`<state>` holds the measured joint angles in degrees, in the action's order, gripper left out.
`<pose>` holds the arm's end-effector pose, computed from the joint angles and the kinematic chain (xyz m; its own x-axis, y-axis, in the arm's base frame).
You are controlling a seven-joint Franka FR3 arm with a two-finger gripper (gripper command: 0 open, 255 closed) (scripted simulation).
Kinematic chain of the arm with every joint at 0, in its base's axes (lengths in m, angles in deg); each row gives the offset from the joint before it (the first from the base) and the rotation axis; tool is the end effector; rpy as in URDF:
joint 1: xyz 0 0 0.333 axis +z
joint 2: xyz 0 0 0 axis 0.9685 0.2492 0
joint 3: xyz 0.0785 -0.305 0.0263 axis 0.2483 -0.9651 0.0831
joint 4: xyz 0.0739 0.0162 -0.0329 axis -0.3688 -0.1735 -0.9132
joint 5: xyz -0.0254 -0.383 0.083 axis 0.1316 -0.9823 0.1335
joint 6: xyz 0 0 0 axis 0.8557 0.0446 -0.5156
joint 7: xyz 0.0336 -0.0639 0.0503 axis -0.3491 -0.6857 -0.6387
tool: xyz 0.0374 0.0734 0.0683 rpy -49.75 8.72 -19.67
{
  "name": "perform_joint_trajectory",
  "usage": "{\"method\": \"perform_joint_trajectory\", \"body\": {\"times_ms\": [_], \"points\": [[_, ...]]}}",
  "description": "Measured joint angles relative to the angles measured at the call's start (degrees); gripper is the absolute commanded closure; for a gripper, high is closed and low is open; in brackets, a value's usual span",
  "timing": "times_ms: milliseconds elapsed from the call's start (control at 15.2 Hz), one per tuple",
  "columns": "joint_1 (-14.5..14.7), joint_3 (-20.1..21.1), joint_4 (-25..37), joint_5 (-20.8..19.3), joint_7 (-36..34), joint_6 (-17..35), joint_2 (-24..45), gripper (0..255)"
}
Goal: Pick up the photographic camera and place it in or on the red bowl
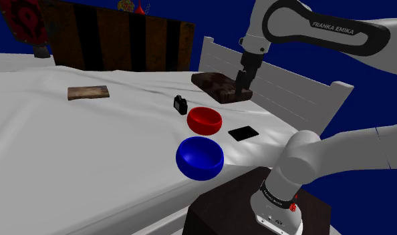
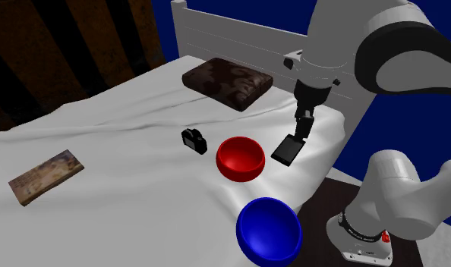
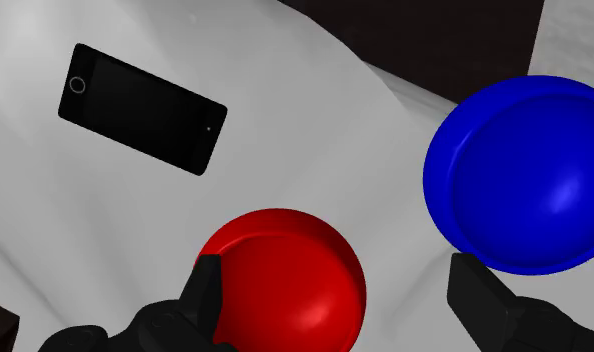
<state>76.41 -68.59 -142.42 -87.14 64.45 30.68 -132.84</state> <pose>0.2907 -0.0216 0.6000 0.9972 0.0748 0.0001 0.0746 -0.9948 0.0700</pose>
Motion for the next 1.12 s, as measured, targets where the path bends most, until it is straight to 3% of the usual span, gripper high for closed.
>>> {"method": "perform_joint_trajectory", "body": {"times_ms": [132,396,1122], "points": [[0.0,-0.1,0.1,-0.1,0.1,0.7,0.8,0],[-0.2,-1.4,-0.1,-0.6,0.7,6.8,6.9,0],[0.0,-4.3,7.1,-0.3,2.5,21.7,29.7,0]]}}
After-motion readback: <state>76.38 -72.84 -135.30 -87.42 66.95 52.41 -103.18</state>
